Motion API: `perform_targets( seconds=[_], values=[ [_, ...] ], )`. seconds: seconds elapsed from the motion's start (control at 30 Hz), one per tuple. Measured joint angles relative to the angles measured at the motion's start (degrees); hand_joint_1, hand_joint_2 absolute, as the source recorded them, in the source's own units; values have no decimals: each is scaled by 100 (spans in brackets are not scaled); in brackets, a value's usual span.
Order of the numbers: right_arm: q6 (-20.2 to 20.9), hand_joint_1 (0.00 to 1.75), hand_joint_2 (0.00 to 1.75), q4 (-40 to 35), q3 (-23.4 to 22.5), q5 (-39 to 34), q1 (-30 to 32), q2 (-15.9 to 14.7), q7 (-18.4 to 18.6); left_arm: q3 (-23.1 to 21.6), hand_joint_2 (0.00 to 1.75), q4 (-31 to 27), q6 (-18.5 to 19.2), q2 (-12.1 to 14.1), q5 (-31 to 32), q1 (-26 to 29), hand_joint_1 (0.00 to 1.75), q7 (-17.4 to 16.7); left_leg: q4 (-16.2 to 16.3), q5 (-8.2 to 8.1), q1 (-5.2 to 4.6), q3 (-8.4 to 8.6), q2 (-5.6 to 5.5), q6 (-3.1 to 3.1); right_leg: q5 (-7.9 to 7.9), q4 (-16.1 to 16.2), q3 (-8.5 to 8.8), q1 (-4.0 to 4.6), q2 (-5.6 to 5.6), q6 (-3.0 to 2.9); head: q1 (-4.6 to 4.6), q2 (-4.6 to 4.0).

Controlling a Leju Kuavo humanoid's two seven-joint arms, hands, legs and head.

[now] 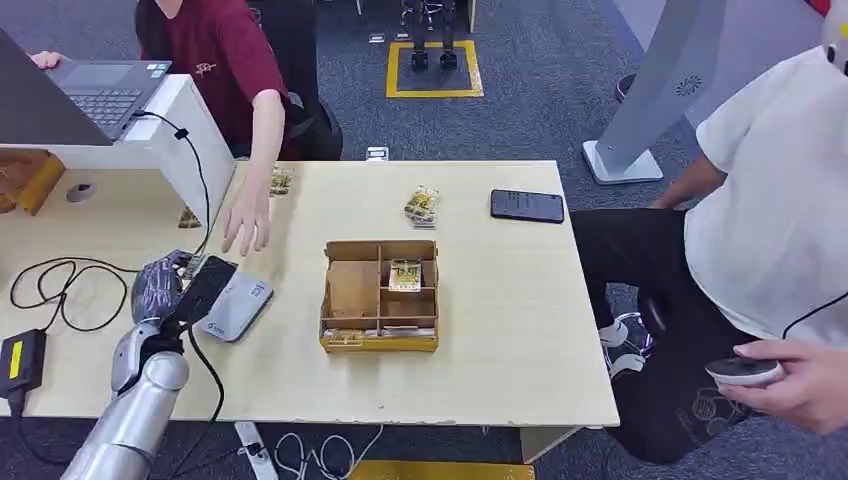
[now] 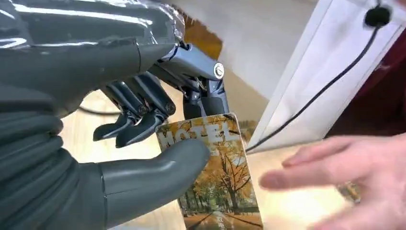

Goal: Pass the card to the sensor for recognition and then transmit it.

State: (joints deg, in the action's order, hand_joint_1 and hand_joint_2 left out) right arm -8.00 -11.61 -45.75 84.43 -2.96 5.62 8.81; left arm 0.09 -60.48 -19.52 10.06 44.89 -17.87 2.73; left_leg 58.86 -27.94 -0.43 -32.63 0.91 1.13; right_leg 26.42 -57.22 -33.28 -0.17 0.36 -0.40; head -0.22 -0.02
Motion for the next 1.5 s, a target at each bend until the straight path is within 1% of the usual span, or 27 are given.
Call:
perform_targets(
  seconds=[0.33,0.5,0.77,0.83,0.9,1.03,1.5],
  values=[
    [0,0,175,0,-2,2,0,0,2,55,175,175,55,-7,-4,-1,175,-2,0,0,0,0,0,0,0,0,0,0,0,0,2,0],
    [-7,0,175,0,-7,4,1,0,17,79,175,188,243,-5,-236,3,175,103,0,0,0,0,0,0,0,0,0,0,-1,0,-2,0],
    [-9,0,175,0,-48,13,1,0,20,122,175,142,336,48,-297,5,175,52,0,0,0,-1,-1,0,0,0,0,0,-1,0,2,0],
    [-5,0,175,0,-50,28,2,2,20,122,175,142,393,61,-221,6,175,53,0,0,0,-1,-1,0,0,0,0,0,-1,0,0,0],
    [4,0,175,0,-54,41,2,2,22,120,175,144,428,72,-73,6,175,-26,0,0,0,-1,-1,0,0,0,0,0,-1,0,2,0],
    [11,0,175,0,-55,57,1,2,28,120,175,194,380,76,175,-7,175,-149,0,0,-1,0,-1,0,0,0,0,0,-1,0,2,0],
    [20,0,175,0,-57,116,-1,22,35,92,175,852,369,4,813,-128,175,-361,0,0,-1,2,0,0,0,0,1,0,1,0,0,0]
  ],
)
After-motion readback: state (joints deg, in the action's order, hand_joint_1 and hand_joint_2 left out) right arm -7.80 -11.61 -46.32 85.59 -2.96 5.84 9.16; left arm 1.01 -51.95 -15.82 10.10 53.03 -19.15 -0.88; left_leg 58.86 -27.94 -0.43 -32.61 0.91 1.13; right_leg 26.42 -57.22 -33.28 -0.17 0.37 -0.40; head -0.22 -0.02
